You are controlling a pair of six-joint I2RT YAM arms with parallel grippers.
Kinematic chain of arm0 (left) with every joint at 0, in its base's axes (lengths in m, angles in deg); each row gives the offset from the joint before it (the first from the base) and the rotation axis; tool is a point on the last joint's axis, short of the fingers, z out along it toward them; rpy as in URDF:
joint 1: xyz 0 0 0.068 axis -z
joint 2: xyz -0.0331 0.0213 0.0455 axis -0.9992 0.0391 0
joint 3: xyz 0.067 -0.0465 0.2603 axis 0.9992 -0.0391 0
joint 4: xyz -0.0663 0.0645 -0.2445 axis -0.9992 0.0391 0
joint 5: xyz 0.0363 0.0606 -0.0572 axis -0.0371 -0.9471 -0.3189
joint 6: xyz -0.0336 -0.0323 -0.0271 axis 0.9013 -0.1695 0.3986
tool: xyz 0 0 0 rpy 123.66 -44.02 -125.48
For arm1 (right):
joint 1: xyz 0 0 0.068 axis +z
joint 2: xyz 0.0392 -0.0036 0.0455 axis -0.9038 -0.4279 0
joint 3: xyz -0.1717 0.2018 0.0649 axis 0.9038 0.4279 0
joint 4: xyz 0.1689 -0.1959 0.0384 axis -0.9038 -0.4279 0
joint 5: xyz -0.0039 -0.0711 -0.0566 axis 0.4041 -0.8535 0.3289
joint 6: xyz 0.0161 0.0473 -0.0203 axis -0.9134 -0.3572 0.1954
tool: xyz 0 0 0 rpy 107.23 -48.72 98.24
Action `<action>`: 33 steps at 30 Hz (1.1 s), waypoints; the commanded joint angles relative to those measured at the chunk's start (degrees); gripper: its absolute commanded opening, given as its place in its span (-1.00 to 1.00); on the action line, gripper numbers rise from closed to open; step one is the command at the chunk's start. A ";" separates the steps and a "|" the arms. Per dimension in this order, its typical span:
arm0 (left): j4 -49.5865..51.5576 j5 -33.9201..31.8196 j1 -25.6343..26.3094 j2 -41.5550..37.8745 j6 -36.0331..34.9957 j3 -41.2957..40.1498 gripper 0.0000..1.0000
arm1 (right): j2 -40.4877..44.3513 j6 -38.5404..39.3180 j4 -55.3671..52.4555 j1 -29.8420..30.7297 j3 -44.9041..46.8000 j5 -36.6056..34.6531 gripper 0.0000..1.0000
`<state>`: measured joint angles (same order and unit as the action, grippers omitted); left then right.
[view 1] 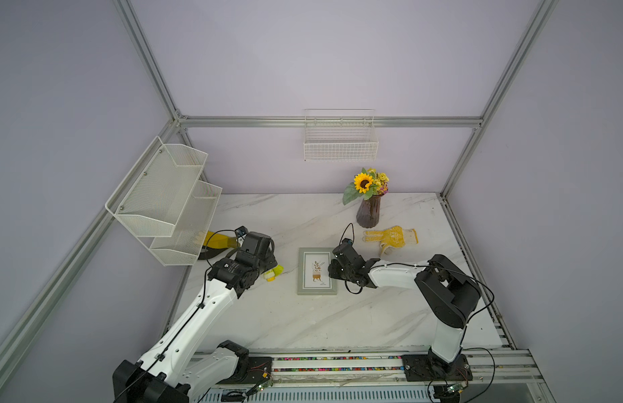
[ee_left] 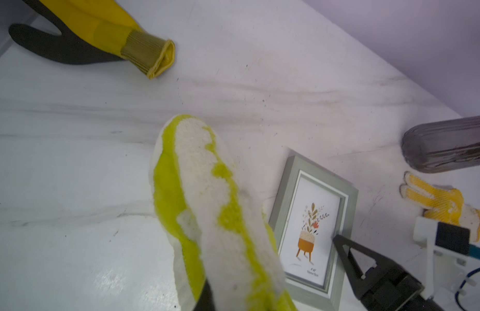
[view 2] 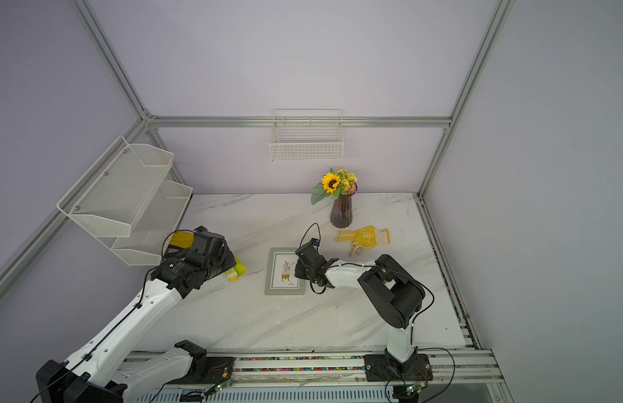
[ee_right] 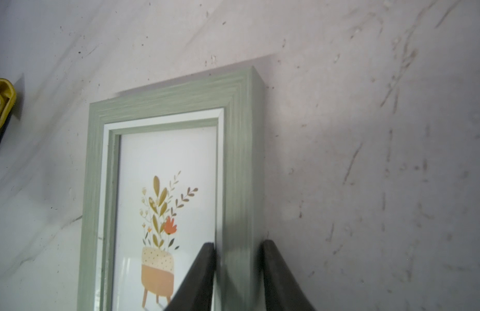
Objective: Wipe the picture frame with a cloth
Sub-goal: Place the cleaning item at the center of the board.
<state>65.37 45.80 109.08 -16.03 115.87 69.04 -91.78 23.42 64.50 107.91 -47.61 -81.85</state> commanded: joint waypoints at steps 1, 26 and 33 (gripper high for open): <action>7.20 -7.66 -2.02 9.90 -2.90 9.27 -1.00 | 1.10 0.90 -6.03 0.48 1.09 -2.48 -0.33; 32.18 -10.71 11.00 44.27 -10.16 24.34 -1.00 | 5.05 1.37 -7.20 0.25 1.35 -5.87 -0.30; 21.68 -2.40 14.44 50.83 -10.67 27.26 -0.97 | 5.65 1.03 -6.68 0.26 2.31 -5.92 -0.28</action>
<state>91.62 39.83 123.99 34.87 105.49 94.61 -87.85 24.49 58.48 108.08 -46.43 -86.62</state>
